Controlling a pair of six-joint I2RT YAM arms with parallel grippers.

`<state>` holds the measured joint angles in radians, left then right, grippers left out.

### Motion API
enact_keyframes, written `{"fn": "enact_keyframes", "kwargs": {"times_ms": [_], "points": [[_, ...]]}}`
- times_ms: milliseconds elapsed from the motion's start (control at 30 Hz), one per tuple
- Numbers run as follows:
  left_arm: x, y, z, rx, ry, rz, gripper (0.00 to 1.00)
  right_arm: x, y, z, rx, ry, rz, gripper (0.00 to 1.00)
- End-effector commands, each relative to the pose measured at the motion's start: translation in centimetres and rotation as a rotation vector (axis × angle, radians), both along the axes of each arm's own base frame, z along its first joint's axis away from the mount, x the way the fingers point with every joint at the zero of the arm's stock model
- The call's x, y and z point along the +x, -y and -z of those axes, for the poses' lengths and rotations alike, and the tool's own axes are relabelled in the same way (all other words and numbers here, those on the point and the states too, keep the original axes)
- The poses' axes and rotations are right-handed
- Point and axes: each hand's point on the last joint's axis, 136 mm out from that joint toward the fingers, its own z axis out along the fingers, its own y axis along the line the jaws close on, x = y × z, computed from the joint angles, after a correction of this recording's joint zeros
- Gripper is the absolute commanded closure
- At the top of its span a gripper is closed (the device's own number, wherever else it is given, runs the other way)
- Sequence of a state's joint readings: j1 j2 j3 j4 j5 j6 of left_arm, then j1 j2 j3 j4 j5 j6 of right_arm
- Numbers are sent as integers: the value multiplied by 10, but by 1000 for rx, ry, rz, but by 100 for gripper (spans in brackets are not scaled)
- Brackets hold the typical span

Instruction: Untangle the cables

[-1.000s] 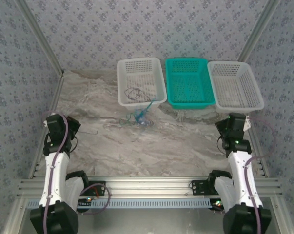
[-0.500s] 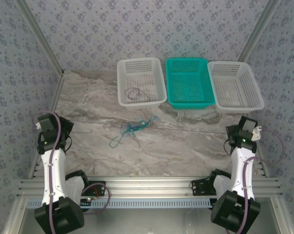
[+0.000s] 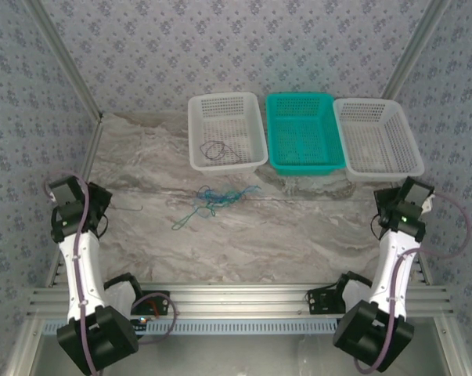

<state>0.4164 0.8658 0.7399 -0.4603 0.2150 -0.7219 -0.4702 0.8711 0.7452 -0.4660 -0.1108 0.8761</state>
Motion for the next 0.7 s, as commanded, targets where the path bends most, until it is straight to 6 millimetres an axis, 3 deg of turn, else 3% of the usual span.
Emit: {"fn": "enact_keyframes", "kwargs": {"times_ms": [0, 67, 167, 267, 367, 433, 500, 600, 667], "points": [[35, 26, -36, 45, 208, 185, 100, 52, -58, -84, -161, 256, -332, 100], [42, 60, -33, 92, 191, 311, 100, 68, -112, -112, -241, 291, -520, 100], [46, 101, -21, 153, 138, 429, 100, 82, -179, -139, -246, 331, -731, 100], [43, 128, 3, 158, 84, 495, 100, 88, -219, -155, -279, 349, -854, 100], [27, 121, 45, 192, -47, 419, 96, 91, -234, -190, -301, 404, -869, 100], [11, 104, 69, 227, -138, 315, 81, 93, -236, -212, -290, 442, -857, 100], [-1, 92, 81, 245, -177, 248, 66, 92, -238, -239, -280, 498, -849, 100], [-9, 84, 69, 273, -137, 213, 45, 90, -246, -276, -229, 578, -840, 100], [-12, 79, 44, 299, -76, 197, 35, 90, -258, -292, -232, 612, -852, 100]]}}
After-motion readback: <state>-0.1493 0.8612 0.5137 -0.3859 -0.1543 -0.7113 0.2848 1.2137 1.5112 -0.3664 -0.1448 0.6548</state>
